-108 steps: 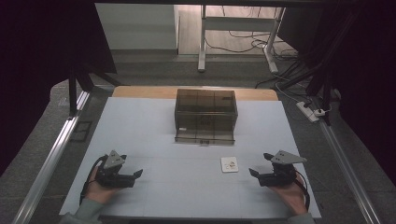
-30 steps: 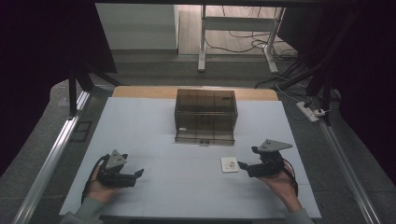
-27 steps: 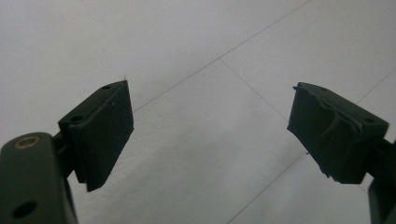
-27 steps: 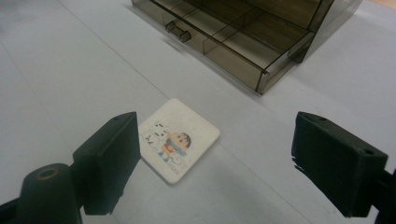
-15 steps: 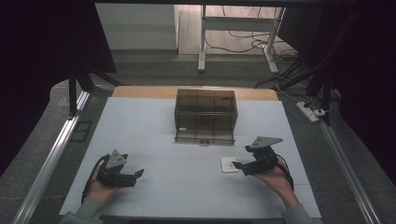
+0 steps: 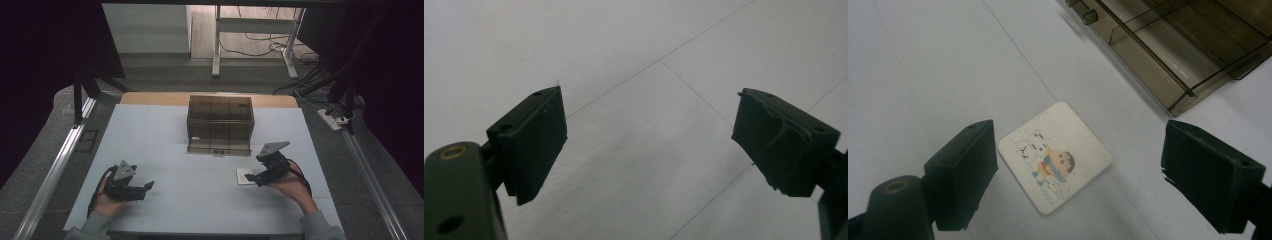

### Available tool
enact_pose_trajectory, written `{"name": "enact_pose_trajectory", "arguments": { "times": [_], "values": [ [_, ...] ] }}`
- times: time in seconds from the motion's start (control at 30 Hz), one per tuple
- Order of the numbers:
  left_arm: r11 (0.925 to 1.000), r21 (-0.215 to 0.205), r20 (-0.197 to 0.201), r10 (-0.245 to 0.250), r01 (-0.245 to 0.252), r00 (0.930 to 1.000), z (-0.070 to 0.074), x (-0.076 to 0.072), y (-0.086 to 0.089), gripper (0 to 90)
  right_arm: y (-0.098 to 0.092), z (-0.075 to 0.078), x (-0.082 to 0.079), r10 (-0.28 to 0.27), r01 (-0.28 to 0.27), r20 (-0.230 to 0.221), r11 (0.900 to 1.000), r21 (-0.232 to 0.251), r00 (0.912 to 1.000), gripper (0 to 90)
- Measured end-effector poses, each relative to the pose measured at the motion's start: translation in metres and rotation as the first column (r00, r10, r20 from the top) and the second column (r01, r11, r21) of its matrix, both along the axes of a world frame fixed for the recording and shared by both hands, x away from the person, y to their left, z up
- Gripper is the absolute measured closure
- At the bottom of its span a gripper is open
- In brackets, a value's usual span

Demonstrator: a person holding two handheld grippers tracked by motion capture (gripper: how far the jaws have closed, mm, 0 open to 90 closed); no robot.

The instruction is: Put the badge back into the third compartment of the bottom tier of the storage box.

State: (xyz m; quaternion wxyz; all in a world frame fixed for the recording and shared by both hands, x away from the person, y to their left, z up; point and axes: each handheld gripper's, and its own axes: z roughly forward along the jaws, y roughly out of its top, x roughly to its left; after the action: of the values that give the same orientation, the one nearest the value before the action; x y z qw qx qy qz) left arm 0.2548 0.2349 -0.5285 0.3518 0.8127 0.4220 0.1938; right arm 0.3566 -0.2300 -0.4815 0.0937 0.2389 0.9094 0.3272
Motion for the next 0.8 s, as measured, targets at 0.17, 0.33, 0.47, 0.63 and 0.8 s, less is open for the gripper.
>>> {"name": "enact_pose_trajectory", "arguments": {
  "times": [0.17,0.33,0.47,0.63,0.8],
  "values": [
    [1.0000,-0.002,0.005,-0.001,0.001,1.0000,0.001,-0.001,0.000,14.3,0.007,0.004,0.008,0.032,-0.032,-0.017,0.999,-0.043,0.9994,15.1],
    [1.0000,-0.003,0.006,-0.003,0.003,1.0000,0.001,-0.001,0.000,14.4,0.015,0.006,0.013,0.055,-0.056,-0.039,0.998,-0.030,0.9978,15.8],
    [0.9999,-0.006,0.005,-0.010,0.010,0.9999,0.000,-0.001,0.000,14.6,0.019,0.000,0.015,0.092,-0.095,-0.073,0.994,-0.046,0.9931,15.8],
    [0.9999,-0.007,0.004,-0.012,0.012,0.9999,0.000,0.000,-0.001,14.7,0.018,-0.009,0.017,0.136,-0.145,-0.103,0.986,-0.081,0.9853,15.8],
    [0.9999,-0.002,0.002,-0.016,0.016,0.9999,0.000,-0.001,-0.002,14.7,0.020,-0.014,0.018,0.170,-0.181,-0.108,0.979,-0.094,0.9795,15.8]
  ]
}}
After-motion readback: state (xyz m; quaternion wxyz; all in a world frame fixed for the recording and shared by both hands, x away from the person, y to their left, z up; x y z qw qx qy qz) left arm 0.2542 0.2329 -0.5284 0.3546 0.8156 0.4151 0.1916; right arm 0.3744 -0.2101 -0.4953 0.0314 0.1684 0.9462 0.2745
